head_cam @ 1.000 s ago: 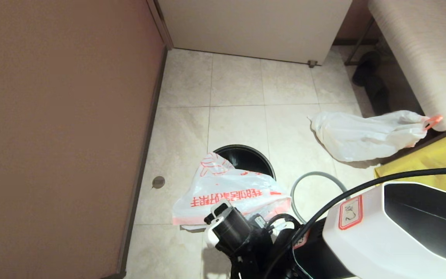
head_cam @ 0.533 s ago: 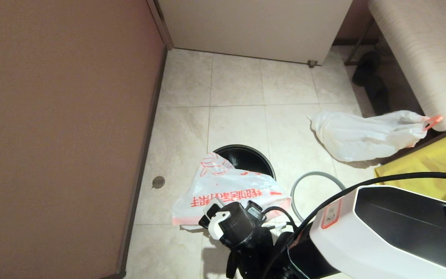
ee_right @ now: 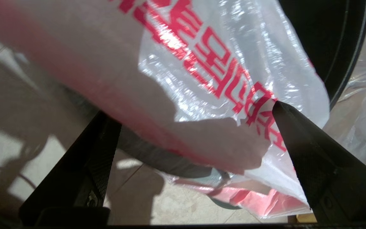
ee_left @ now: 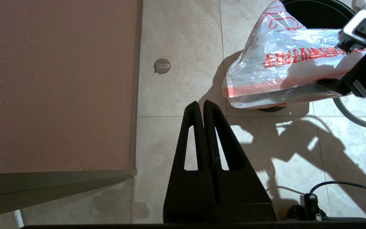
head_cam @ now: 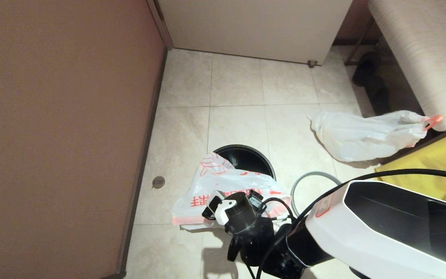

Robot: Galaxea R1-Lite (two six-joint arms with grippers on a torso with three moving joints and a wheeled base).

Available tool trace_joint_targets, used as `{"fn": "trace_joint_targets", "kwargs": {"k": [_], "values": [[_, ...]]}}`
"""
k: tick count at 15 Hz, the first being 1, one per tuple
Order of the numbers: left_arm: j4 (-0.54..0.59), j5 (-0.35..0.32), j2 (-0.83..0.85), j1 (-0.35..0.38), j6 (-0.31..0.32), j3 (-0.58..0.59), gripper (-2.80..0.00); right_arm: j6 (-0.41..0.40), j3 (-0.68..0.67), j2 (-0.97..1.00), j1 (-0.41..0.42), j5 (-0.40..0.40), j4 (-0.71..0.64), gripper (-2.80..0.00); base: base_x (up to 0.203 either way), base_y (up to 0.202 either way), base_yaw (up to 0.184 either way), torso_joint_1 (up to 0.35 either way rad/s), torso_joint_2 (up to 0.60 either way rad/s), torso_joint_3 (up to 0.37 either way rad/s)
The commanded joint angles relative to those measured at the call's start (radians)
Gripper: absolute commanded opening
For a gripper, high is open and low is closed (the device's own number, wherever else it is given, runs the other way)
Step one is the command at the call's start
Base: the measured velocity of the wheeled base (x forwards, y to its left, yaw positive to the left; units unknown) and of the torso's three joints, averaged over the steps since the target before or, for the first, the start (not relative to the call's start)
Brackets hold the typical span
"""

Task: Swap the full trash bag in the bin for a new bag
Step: Put the new garbage bag on the trash can

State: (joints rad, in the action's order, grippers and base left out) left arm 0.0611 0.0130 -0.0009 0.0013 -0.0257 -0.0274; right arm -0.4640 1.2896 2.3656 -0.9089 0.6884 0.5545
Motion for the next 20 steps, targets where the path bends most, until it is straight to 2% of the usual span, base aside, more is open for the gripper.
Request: {"fn": "trace_joint_targets", "kwargs": {"k": [1,4,8,14,17,20], "values": [[0.0,0.001,0.001,0.0,0.0,0.0,-2.8,-0.002,0.074,0.013,0.023,0.005,0.005,0.0,0.0,0.0,0.0,0.0,0.0,0.0],[0.0,0.001,0.001,0.0,0.0,0.0,-2.8,0.0,0.166,0.017,0.052,0.006,0.025,0.0,0.0,0.0,0.0,0.0,0.0,0.0],[0.0,0.001,0.001,0.0,0.0,0.0,-2.8,0.005,0.357,0.063,0.102,0.024,0.067,0.0,0.0,0.0,0.0,0.0,0.0,0.0],[0.0,0.001,0.001,0.0,0.0,0.0,-2.8,0.003,0.584,0.187,0.214,0.037,0.079,0.0,0.0,0.0,0.0,0.0,0.0,0.0],[0.0,0.001,0.001,0.0,0.0,0.0,-2.8,0.001,0.676,0.241,0.26,0.037,0.078,0.0,0.0,0.0,0.0,0.0,0.0,0.0],[0.0,0.001,0.001,0.0,0.0,0.0,-2.8,0.012,0.692,0.239,0.29,0.036,0.117,0.0,0.0,0.0,0.0,0.0,0.0,0.0]]}}
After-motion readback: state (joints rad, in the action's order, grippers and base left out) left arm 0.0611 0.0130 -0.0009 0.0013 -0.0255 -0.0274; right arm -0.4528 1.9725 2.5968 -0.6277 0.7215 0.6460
